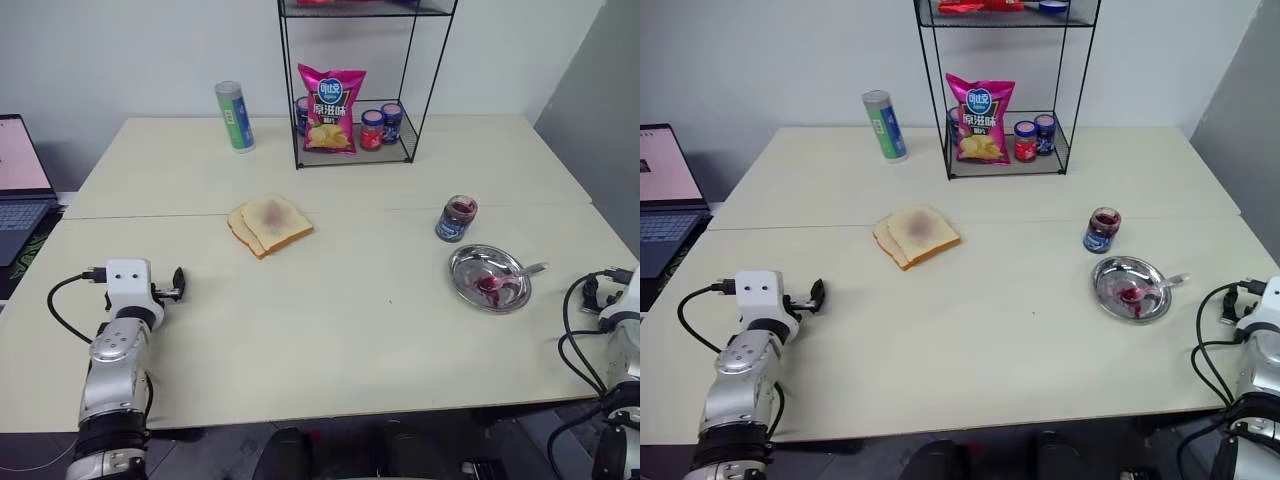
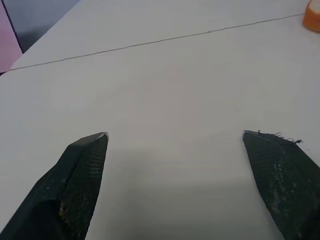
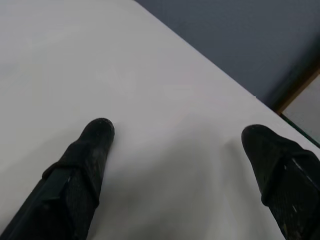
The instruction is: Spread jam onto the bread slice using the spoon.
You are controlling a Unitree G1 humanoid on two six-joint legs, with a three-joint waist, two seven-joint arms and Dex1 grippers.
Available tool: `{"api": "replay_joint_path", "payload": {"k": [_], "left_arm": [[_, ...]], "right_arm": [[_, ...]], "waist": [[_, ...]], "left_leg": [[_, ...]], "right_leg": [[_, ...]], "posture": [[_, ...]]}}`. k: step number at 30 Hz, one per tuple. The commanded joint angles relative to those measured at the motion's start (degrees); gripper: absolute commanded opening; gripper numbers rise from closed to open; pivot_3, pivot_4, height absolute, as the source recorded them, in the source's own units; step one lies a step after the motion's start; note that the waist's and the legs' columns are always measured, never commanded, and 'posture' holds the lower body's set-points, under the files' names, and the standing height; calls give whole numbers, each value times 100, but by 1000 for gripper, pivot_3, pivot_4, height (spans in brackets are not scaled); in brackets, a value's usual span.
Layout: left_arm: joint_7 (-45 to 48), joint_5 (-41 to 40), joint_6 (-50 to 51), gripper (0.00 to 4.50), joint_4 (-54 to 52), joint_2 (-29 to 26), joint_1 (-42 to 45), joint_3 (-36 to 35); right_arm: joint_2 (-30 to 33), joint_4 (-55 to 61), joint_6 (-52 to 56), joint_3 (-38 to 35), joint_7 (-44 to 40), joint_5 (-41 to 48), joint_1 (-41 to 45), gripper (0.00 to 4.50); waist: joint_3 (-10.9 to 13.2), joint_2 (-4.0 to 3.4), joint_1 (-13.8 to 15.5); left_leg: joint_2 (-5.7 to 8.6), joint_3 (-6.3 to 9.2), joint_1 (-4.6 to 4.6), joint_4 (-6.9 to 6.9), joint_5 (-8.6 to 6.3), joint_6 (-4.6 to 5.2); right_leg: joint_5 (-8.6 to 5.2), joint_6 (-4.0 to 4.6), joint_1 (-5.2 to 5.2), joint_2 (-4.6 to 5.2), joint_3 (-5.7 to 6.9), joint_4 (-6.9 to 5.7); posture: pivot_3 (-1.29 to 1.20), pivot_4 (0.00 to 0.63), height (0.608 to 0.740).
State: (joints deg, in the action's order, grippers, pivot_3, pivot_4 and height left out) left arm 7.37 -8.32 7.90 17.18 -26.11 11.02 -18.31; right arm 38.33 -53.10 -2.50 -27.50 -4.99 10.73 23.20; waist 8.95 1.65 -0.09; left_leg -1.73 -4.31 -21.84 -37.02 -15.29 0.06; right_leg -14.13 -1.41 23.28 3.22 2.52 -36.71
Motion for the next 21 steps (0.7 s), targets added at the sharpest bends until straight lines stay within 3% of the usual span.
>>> {"api": "replay_joint_path", "payload": {"k": [1,3,7,13,16,21], "left_arm": [[-19,97,58,4500,217,60,23,88],[-25,103,39,4500,267,55,18,77],[55,-53,9,4500,-102,-49,38,-81],[541,-112,-187,4500,-292,-272,393,67],[1397,-161,-370,4500,-697,-667,634,343],[2943,-641,315,4500,-748,-1229,1761,824]], "right_arm": [[161,-190,-209,-86,92,20,45,4451],[141,-57,-223,-109,166,49,1,4451],[-132,3459,808,-553,354,490,-1235,4451],[369,5827,1969,-1344,104,945,-1827,4451],[507,6807,2723,-1572,-259,1803,-1786,4451],[483,8639,4429,-982,-596,4332,-1863,4451]], "waist": [[0,0,19],[0,-2,20],[6,-37,50],[28,-50,34],[47,-25,35],[74,27,16]], "left_leg": [[1,0,-1,-1,1,3],[1,-1,0,-1,2,4],[-4,6,-7,5,3,2],[-7,-2,-24,5,-3,-8],[-7,-2,-28,2,-2,-6],[-23,12,-33,2,3,-14]], "right_leg": [[2,-3,0,0,0,1],[2,-4,0,1,-2,-1],[1,-5,7,1,2,-6],[-8,-20,32,-1,-2,-15],[-8,-20,38,-6,-1,-15],[-8,-15,35,-20,14,-15]], "posture": [[0,150,740],[0,150,740],[0,150,740],[0,150,740],[0,150,740],[0,150,740]]}}
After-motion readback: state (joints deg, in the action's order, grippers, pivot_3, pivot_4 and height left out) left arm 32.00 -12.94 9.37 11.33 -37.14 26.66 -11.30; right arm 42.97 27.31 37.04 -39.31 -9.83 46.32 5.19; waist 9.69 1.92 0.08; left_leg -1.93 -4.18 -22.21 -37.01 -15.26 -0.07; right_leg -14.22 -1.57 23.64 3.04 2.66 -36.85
